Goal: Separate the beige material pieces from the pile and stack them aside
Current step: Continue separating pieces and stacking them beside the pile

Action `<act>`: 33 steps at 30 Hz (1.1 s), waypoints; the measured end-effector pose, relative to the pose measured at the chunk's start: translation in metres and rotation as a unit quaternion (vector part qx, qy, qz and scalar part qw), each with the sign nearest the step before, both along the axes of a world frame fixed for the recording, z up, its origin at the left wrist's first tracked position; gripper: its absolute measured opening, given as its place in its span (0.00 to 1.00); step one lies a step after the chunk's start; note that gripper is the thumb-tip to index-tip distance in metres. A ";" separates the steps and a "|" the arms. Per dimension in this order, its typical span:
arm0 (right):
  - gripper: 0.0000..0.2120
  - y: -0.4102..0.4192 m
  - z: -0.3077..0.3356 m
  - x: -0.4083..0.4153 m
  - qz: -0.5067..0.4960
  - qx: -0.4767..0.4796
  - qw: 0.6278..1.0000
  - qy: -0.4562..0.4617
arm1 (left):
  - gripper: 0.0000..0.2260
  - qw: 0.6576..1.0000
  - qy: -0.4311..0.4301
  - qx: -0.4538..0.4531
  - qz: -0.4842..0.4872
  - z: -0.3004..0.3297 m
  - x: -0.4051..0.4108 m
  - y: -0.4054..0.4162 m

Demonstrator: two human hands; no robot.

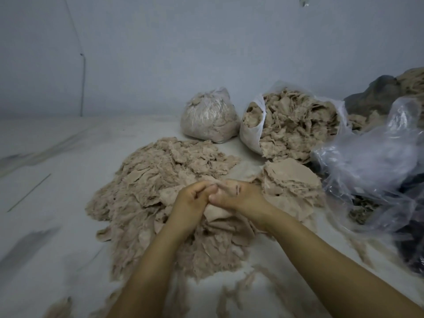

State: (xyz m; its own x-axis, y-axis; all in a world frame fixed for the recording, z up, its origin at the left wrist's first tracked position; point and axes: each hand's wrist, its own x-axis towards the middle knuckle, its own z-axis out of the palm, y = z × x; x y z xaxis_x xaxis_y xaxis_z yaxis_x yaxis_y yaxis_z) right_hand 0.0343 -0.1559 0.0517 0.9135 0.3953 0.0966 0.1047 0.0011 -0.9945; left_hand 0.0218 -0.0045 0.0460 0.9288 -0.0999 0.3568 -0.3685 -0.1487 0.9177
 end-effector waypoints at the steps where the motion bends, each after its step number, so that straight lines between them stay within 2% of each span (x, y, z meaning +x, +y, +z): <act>1: 0.03 0.003 -0.001 0.005 -0.009 -0.014 1.000 -0.018 | 0.12 0.999 -0.015 0.019 0.023 0.000 0.004 -0.002; 3: 0.07 0.005 0.001 0.020 -0.077 -0.009 0.996 -0.053 | 0.13 0.993 -0.032 0.068 0.096 -0.002 0.016 0.000; 5: 0.10 0.002 0.002 0.038 -0.134 0.039 0.990 -0.028 | 0.15 0.983 -0.016 0.091 0.160 -0.005 0.030 0.007; 7: 0.09 0.003 0.002 0.053 -0.130 0.072 0.989 0.024 | 0.16 0.983 0.019 0.079 0.167 -0.007 0.042 0.012; 9: 0.07 0.006 0.003 0.061 -0.081 0.095 0.989 0.082 | 0.17 0.981 0.035 0.105 0.159 -0.002 0.050 0.011; 10: 0.07 0.009 0.005 0.062 -0.054 0.091 0.989 0.102 | 0.16 0.980 0.045 0.115 0.154 0.002 0.054 0.010; 12: 0.09 0.011 0.013 0.065 -0.027 0.025 0.996 0.085 | 0.14 0.981 0.066 0.100 0.151 0.013 0.060 0.004; 15: 0.09 0.007 0.020 0.068 -0.104 -0.011 0.992 0.067 | 0.14 0.980 0.091 0.015 0.176 0.028 0.059 -0.003; 18: 0.16 -0.002 0.020 0.068 -0.173 0.078 0.966 0.177 | 0.14 0.961 0.087 -0.024 0.262 0.033 0.052 0.004; 20: 0.13 -0.005 0.015 0.062 -0.168 0.149 0.947 0.228 | 0.14 0.959 0.092 -0.010 0.267 0.023 0.046 0.008; 22: 0.07 -0.002 0.010 0.052 -0.146 0.202 0.943 0.221 | 0.15 0.974 0.124 -0.073 0.172 0.012 0.036 0.003; 24: 0.05 0.003 0.003 0.038 -0.140 0.238 0.945 0.177 | 0.13 0.990 0.128 -0.002 0.056 -0.002 0.021 -0.006; 25: 0.06 0.006 0.001 0.032 -0.153 0.246 0.945 0.153 | 0.08 0.993 0.110 0.037 0.023 -0.012 0.013 -0.011; 26: 0.07 0.006 0.003 0.023 -0.182 0.244 0.943 0.134 | 0.03 0.994 0.103 0.038 0.012 -0.016 0.004 -0.016; 28: 0.10 0.001 0.008 0.008 -0.263 0.223 0.932 0.108 | 0.11 0.994 0.080 0.035 0.061 -0.019 -0.007 -0.012; 32: 0.14 -0.025 0.011 -0.012 -0.347 0.252 0.898 0.097 | 0.13 0.982 0.062 0.070 0.167 -0.016 -0.006 0.007; 33: 0.14 -0.031 0.011 -0.014 -0.351 0.251 0.897 0.097 | 0.13 0.974 0.068 0.101 0.193 -0.015 -0.006 0.009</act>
State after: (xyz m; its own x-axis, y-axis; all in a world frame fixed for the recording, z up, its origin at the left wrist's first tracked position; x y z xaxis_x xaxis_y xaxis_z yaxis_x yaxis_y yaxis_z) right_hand 0.0202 -0.1865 0.0622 0.9388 -0.3335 -0.0865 0.0800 0.4551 -0.8869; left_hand 0.0153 0.0043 0.0313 0.9483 0.2099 0.2379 -0.1273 -0.4353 0.8912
